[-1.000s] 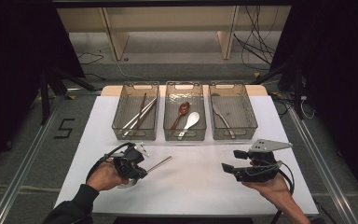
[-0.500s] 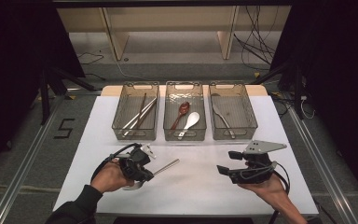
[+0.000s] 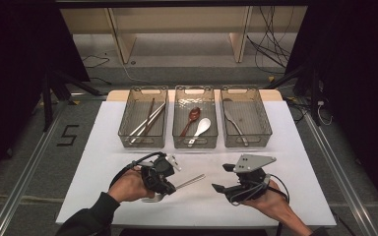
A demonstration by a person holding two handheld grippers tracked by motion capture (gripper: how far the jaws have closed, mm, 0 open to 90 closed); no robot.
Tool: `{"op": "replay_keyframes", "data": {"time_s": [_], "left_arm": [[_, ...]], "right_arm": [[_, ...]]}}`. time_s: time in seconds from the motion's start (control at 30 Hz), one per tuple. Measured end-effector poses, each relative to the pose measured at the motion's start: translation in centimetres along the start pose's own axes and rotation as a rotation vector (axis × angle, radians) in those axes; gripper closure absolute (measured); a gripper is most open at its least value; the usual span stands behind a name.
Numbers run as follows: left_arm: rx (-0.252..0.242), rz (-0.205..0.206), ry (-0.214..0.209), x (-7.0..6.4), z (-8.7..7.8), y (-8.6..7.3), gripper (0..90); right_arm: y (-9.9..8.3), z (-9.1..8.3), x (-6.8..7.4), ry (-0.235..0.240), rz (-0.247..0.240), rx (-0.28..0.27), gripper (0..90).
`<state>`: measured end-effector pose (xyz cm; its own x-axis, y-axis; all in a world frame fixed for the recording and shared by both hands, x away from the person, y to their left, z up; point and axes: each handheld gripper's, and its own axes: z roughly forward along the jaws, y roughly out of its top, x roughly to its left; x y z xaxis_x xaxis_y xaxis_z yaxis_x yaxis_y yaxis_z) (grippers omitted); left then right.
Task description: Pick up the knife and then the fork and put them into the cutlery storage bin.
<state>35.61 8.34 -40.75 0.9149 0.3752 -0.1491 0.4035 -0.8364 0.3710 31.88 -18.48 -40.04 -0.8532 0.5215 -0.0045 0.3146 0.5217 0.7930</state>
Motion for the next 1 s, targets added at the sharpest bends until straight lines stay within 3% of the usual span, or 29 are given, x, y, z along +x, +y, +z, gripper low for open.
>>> {"op": "replay_keyframes", "data": {"time_s": [0.33,0.57,1.0], "left_arm": [[0.030,0.063,-0.042,-1.3,0.5,2.0,84.9],[0.048,0.073,-0.056,-1.6,0.8,2.4,84.9],[0.068,0.102,-0.094,-2.0,0.9,2.6,84.9]], "right_arm": [[0.4,1.4,1.9,-0.021,-0.161,0.063,30.6],[0.3,2.6,3.0,-0.035,-0.273,0.124,32.2],[0.2,4.0,4.2,-0.032,-0.389,0.193,43.1]]}}
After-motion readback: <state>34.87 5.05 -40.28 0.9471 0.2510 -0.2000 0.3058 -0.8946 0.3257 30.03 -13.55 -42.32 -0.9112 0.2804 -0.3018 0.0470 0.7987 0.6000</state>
